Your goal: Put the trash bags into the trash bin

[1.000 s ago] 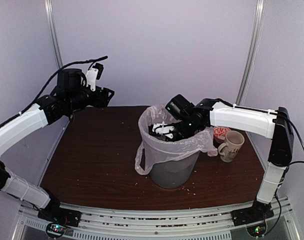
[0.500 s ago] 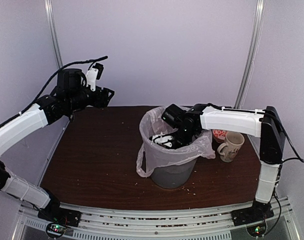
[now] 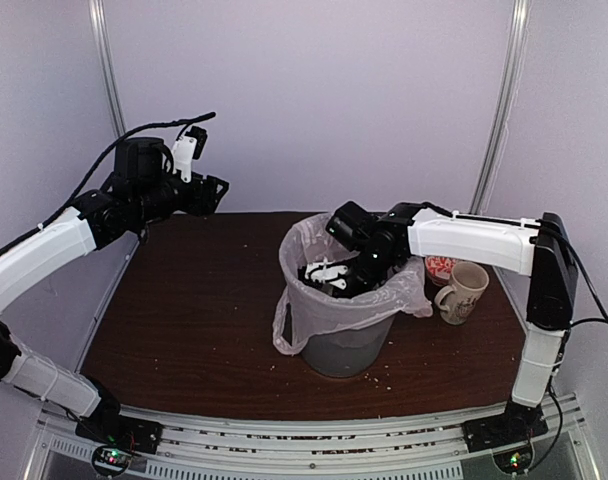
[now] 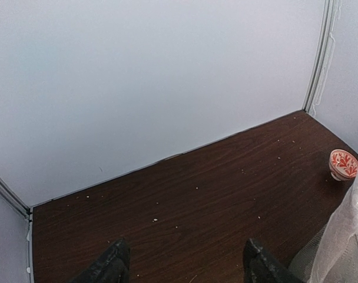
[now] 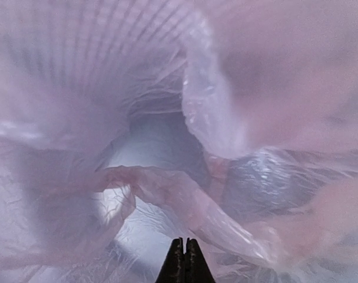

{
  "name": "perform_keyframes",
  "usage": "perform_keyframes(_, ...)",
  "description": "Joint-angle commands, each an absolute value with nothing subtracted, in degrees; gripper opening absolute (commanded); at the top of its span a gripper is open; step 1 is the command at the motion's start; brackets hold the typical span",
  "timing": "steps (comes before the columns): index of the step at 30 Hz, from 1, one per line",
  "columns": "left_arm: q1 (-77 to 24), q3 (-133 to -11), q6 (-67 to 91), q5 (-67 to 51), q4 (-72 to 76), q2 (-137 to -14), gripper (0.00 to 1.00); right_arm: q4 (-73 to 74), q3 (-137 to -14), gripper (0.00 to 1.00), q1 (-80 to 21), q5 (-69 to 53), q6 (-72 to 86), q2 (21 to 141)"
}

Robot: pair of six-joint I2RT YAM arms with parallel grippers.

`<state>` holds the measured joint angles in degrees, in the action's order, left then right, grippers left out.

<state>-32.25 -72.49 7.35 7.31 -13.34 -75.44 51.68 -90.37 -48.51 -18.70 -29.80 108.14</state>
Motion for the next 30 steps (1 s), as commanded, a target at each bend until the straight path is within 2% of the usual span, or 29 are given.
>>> perform_keyframes(1, -32.2, -71.9, 6.9, 7.5, -10.5, -75.6, 0.67, 52.9, -91.7, 0.0, -49.2, -12.6, -30.1, 104.9)
perform_keyframes(9, -32.2, -71.9, 7.0, 7.6, -10.5, -76.2, 0.67, 61.1, -99.5, 0.0, -50.3, -1.6, -34.8, 109.3)
perform_keyframes(20, -32.2, -71.9, 6.9, 7.6, -10.6, -77.0, 0.67, 67.7, -104.9, 0.0, -50.4, 0.7, -39.9, 108.4)
perform_keyframes(30, -32.2, -72.0, 6.8, 7.4, -10.7, -77.2, 0.67, 75.1, -116.2, 0.0, -50.8, 3.5, -44.9, 113.2)
